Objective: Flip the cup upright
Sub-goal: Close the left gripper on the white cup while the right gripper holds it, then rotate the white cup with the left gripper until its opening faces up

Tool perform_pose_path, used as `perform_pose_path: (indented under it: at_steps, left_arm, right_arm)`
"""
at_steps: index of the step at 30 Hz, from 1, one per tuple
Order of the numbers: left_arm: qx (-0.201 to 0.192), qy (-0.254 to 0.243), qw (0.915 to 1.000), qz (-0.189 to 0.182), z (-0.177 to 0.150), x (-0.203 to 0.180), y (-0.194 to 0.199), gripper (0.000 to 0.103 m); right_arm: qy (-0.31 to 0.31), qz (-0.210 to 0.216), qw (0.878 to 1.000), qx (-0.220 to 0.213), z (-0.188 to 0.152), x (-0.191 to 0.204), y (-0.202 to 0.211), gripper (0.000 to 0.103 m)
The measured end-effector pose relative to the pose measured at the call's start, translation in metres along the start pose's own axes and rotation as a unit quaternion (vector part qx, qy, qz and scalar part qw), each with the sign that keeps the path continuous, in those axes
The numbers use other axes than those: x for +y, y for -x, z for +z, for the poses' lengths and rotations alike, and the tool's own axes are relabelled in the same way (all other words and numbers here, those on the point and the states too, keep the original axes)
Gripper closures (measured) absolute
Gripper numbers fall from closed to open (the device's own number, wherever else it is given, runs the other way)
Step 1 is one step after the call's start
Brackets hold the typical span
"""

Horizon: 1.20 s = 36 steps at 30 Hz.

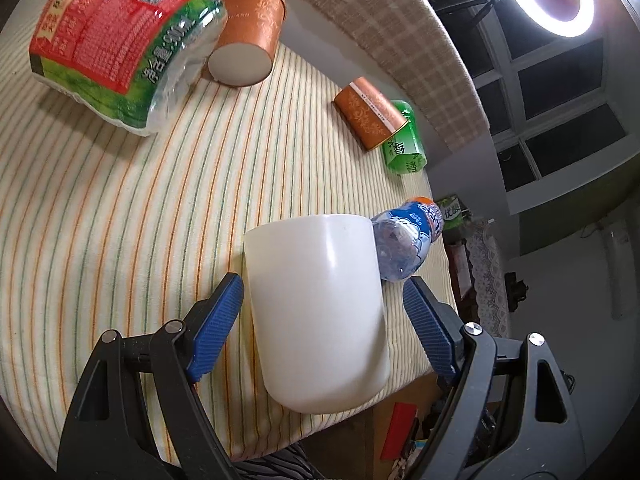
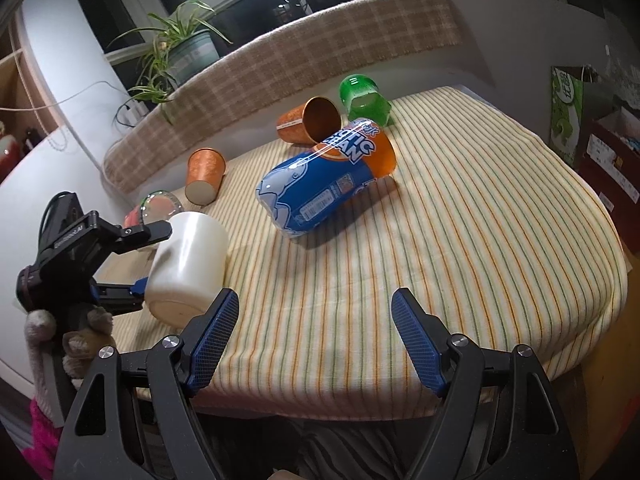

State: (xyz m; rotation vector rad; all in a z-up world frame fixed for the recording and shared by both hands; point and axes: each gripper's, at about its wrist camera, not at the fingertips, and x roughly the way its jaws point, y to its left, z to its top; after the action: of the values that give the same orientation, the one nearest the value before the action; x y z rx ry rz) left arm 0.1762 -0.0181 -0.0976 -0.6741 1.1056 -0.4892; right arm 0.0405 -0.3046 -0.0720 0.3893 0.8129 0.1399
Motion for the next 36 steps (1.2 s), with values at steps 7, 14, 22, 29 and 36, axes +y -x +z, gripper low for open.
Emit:
perform_pose_path:
  at_steps: [7,14,22,29,36]
  left_arm:
    - [0.010,0.006,0.9999,0.001,0.003,0.004,-0.006,0.023]
    - [0.022,0.004,0.9998,0.001,0.002,0.002,-0.013,0.026]
    - [0.008,-0.028,0.9995,0.015,-0.004,-0.008,-0.007,0.027]
    - [-0.022,-0.083,0.9957,0.037,-0.014,-0.026,0.005,0.027]
    - [-0.060,-0.142,0.9853,0.073,-0.021,-0.041,0.015,0.027]
  right_arm:
    - [-0.018,0.002,1.000,0.002,-0.002,-0.010,-0.002,0.024]
    - [-0.026,0.004,1.000,0.004,-0.003,-0.013,-0.002,0.024]
    - [-0.037,0.000,0.999,0.001,-0.003,-0.018,-0.001,0.024]
    - [-0.037,0.001,0.999,0.007,-0.003,-0.017,-0.003,0.024]
    - [-0.038,0.000,0.999,0.007,-0.004,-0.017,-0.004,0.024]
